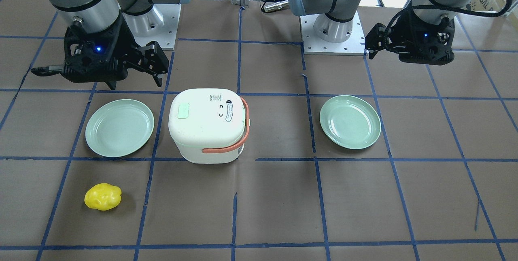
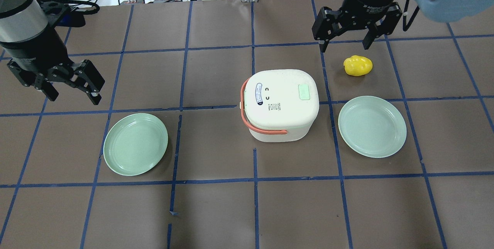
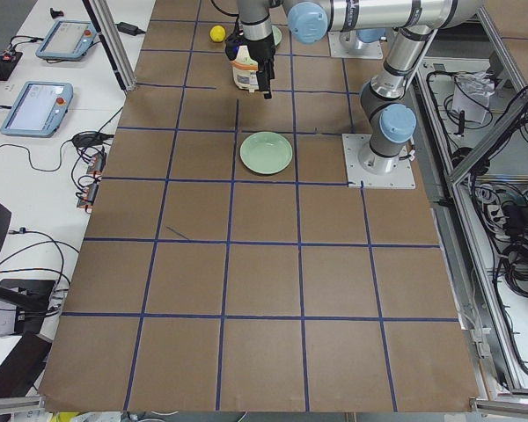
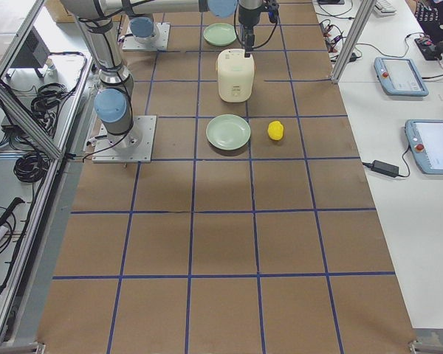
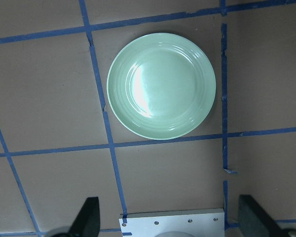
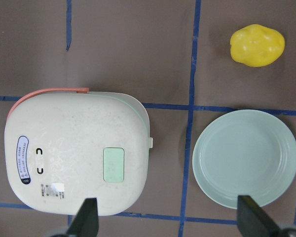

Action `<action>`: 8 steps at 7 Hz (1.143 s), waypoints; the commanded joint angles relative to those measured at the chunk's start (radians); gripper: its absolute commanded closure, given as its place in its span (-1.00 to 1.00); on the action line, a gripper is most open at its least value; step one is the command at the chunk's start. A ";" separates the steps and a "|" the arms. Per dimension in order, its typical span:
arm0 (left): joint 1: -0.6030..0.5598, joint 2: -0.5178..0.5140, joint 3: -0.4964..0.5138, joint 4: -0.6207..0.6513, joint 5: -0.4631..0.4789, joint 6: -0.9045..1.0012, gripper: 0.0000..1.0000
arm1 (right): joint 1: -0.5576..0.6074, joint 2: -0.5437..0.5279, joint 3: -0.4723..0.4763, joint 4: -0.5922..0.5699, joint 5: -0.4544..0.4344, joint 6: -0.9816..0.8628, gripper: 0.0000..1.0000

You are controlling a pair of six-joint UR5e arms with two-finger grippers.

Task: Press rice cooker button
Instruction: 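Move the right gripper over the rice cooker's lid button, then lower the closed right gripper and press the green lid button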

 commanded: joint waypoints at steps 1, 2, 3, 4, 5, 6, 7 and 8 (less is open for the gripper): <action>0.000 0.000 0.000 0.000 0.000 0.000 -1.00 | 0.017 0.023 0.105 -0.090 0.059 0.088 -0.07; 0.000 0.000 0.000 0.000 0.000 0.000 -1.00 | 0.041 0.045 0.134 -0.163 0.061 0.101 0.51; 0.000 0.000 0.000 0.000 0.000 0.000 -1.00 | 0.057 0.056 0.136 -0.166 0.070 0.140 0.79; 0.000 0.000 0.000 0.000 0.000 0.000 -1.00 | 0.095 0.078 0.133 -0.172 0.060 0.182 0.86; 0.000 0.000 -0.001 0.000 0.000 0.000 -1.00 | 0.109 0.088 0.133 -0.178 0.055 0.182 0.87; 0.000 0.000 0.000 0.000 0.000 0.000 -1.00 | 0.109 0.103 0.135 -0.179 0.055 0.176 0.87; 0.000 0.000 0.000 0.000 0.000 0.000 -1.00 | 0.109 0.106 0.135 -0.179 0.053 0.173 0.87; 0.000 0.000 0.000 0.000 0.000 0.000 -1.00 | 0.107 0.106 0.138 -0.178 0.052 0.167 0.88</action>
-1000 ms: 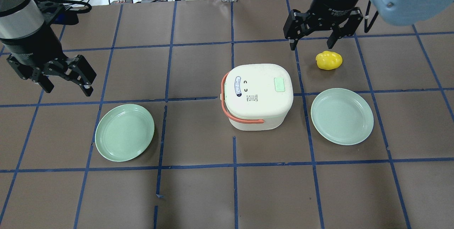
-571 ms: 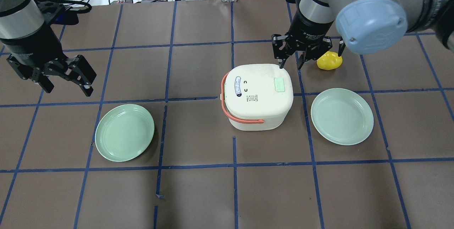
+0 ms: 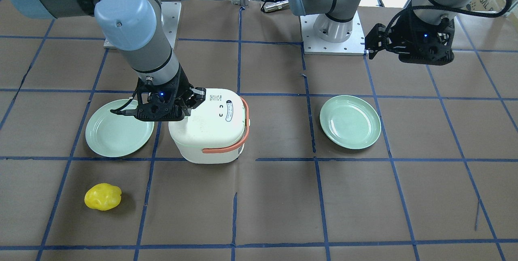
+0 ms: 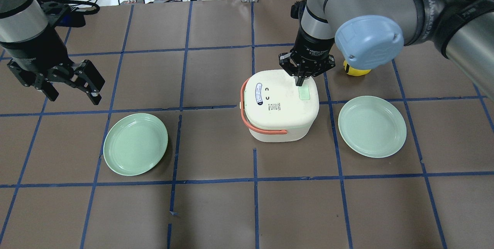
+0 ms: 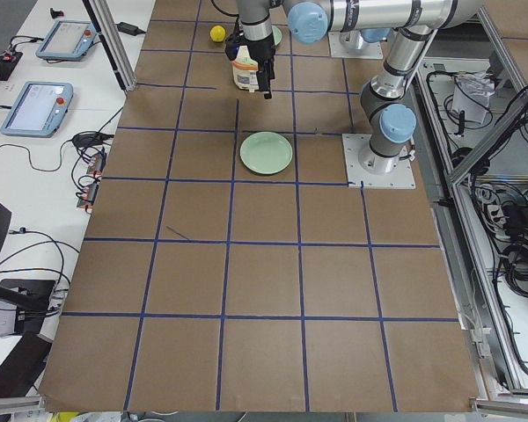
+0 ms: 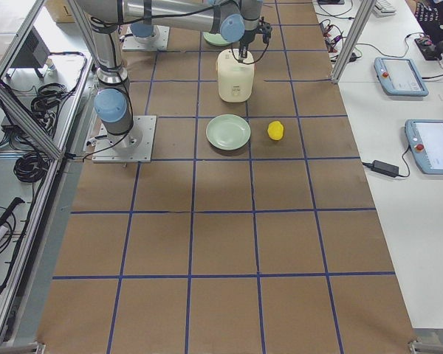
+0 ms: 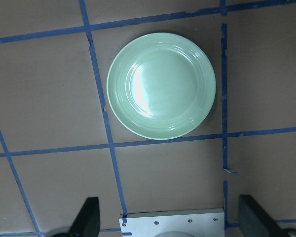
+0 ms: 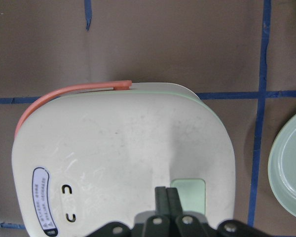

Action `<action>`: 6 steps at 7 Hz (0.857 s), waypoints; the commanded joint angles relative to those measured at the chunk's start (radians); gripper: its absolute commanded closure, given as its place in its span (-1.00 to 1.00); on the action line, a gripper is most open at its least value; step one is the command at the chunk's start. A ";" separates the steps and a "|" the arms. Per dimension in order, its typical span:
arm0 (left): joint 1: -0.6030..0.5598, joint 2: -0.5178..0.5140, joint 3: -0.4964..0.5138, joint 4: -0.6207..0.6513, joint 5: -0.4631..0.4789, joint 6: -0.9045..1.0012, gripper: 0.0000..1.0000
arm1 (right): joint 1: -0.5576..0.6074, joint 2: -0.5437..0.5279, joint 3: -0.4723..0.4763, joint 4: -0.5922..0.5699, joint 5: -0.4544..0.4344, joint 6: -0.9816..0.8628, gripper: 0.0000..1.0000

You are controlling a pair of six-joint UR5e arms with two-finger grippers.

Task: Press rice cooker button
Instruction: 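Lower the closed right gripper and press the green lid button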

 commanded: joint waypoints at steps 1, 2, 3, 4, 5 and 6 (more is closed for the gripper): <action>0.000 0.000 0.000 0.000 0.000 0.000 -1.00 | 0.001 0.003 0.004 0.001 -0.005 -0.009 0.89; 0.000 0.000 0.000 0.000 0.000 0.000 -1.00 | 0.000 0.002 0.004 0.001 -0.045 -0.009 0.89; 0.000 0.000 0.000 0.000 0.000 0.000 -1.00 | 0.000 0.003 0.004 0.001 -0.057 -0.009 0.89; 0.000 0.000 0.000 0.000 0.000 0.000 -1.00 | -0.002 0.002 0.004 0.001 -0.069 -0.011 0.89; 0.000 0.000 0.000 0.000 0.000 0.000 -1.00 | -0.002 0.005 0.004 0.001 -0.074 -0.007 0.89; 0.000 0.000 0.000 0.000 0.000 0.000 -1.00 | 0.000 0.006 0.007 0.001 -0.066 0.000 0.89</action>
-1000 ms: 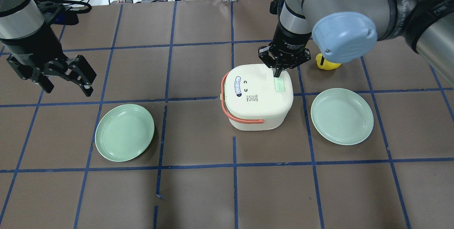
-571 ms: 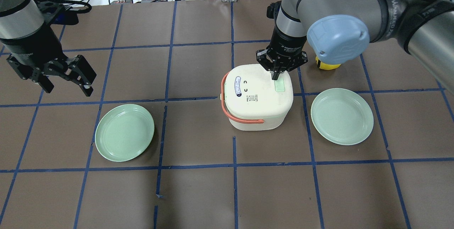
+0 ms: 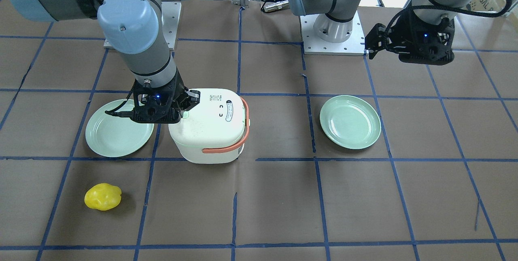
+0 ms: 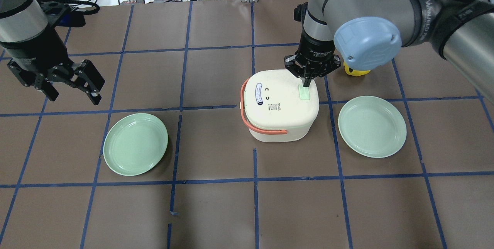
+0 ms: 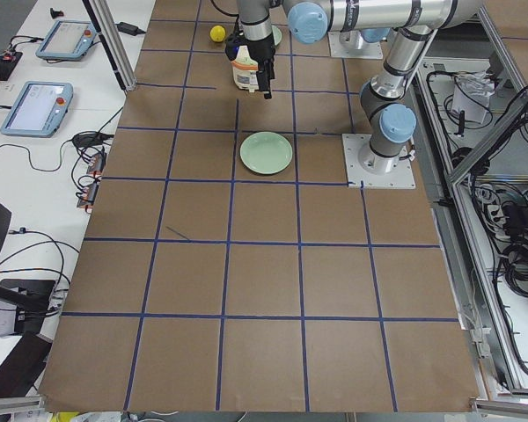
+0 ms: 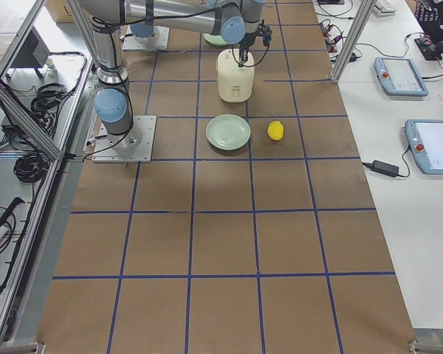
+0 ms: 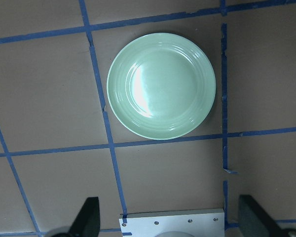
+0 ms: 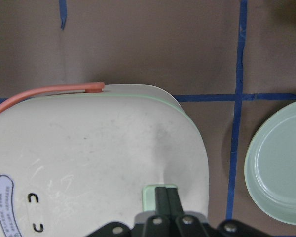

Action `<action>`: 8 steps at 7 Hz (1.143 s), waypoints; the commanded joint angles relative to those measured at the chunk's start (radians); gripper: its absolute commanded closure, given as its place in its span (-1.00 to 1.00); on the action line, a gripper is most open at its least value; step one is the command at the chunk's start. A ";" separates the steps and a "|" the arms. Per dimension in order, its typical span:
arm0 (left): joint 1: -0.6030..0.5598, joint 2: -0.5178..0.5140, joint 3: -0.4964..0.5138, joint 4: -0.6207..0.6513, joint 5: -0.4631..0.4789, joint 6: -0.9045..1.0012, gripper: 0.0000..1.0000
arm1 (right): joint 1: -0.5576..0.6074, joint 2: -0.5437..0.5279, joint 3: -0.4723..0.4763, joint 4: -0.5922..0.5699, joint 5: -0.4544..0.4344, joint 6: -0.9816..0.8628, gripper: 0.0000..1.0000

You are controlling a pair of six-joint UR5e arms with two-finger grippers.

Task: Press rice cooker button
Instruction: 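Lower the closed right gripper and press the green lid button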

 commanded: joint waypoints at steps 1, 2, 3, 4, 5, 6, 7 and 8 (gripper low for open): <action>0.000 0.000 0.000 0.000 0.000 0.000 -1.00 | 0.001 0.004 0.017 0.000 0.002 0.008 0.89; 0.000 0.000 0.000 0.000 0.000 0.000 -1.00 | 0.001 0.005 0.023 -0.003 0.005 0.010 0.89; 0.000 0.000 0.000 0.000 0.000 0.000 -1.00 | 0.001 0.005 0.025 -0.002 0.005 0.008 0.89; 0.000 0.000 0.000 0.000 0.000 0.000 -1.00 | 0.001 0.005 0.030 -0.002 0.005 0.010 0.89; 0.000 0.000 0.000 0.000 0.000 0.000 -1.00 | 0.001 0.004 0.031 -0.002 0.005 0.011 0.89; 0.000 0.000 0.000 0.000 0.000 0.000 -1.00 | 0.001 -0.001 0.013 0.000 0.004 0.016 0.88; 0.000 0.000 0.000 0.000 0.000 0.000 -1.00 | 0.004 -0.016 -0.010 0.018 -0.007 0.019 0.74; 0.000 0.000 0.000 0.000 0.000 0.000 -1.00 | 0.006 -0.051 -0.059 0.055 -0.012 0.024 0.09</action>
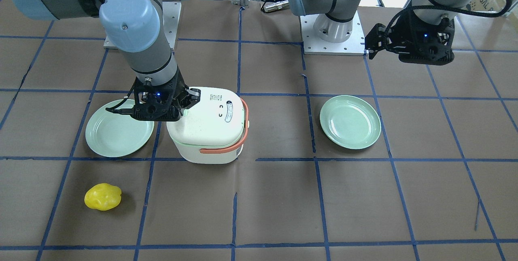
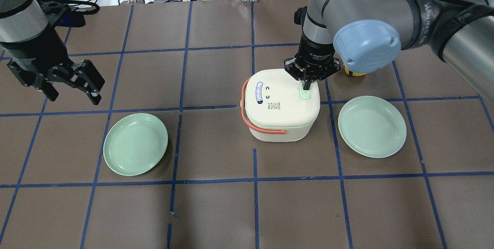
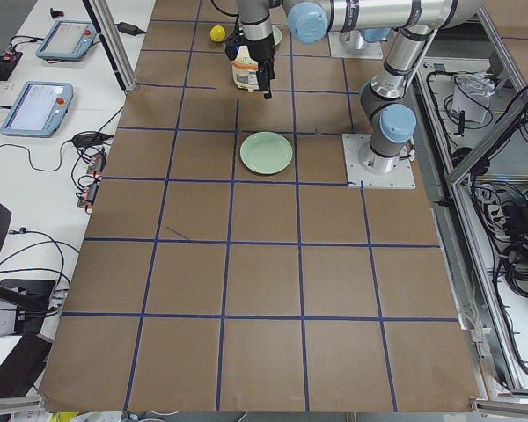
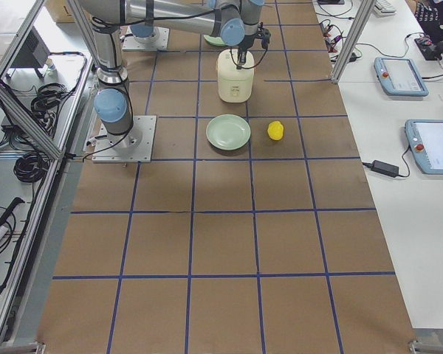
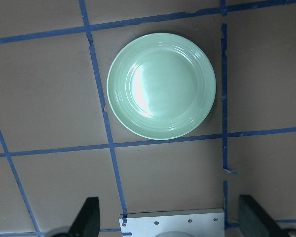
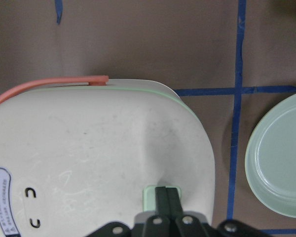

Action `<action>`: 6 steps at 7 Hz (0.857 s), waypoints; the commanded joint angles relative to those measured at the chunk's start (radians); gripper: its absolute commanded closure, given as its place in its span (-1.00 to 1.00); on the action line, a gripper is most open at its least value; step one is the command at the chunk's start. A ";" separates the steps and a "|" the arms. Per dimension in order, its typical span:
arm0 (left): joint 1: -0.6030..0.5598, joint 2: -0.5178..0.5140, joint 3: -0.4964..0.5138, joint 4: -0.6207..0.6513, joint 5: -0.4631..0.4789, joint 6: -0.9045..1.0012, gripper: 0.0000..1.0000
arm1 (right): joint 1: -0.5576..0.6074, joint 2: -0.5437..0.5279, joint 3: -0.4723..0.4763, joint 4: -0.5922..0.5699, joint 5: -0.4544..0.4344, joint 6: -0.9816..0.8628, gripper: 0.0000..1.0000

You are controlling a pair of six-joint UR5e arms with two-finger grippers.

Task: Press rice cooker button
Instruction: 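Raise the right gripper away as the rice cooker lid pops open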

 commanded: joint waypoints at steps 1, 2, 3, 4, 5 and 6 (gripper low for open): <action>0.000 0.000 0.000 0.000 0.000 0.000 -1.00 | 0.001 -0.050 -0.113 0.035 -0.016 0.004 -0.86; 0.000 0.000 0.000 0.000 0.000 0.000 -1.00 | -0.019 -0.057 -0.179 0.082 -0.053 -0.011 -1.00; 0.000 0.000 0.000 0.000 0.000 0.000 -1.00 | -0.027 -0.054 -0.201 0.096 -0.055 -0.018 -1.00; 0.000 0.001 0.000 0.000 0.000 0.000 -1.00 | -0.062 -0.055 -0.195 0.098 -0.056 -0.113 -1.00; 0.000 0.000 0.000 0.000 0.000 0.000 -1.00 | -0.121 -0.057 -0.195 0.105 -0.047 -0.219 -1.00; 0.000 0.000 0.000 0.000 0.000 0.000 -1.00 | -0.154 -0.073 -0.192 0.154 -0.046 -0.232 -1.00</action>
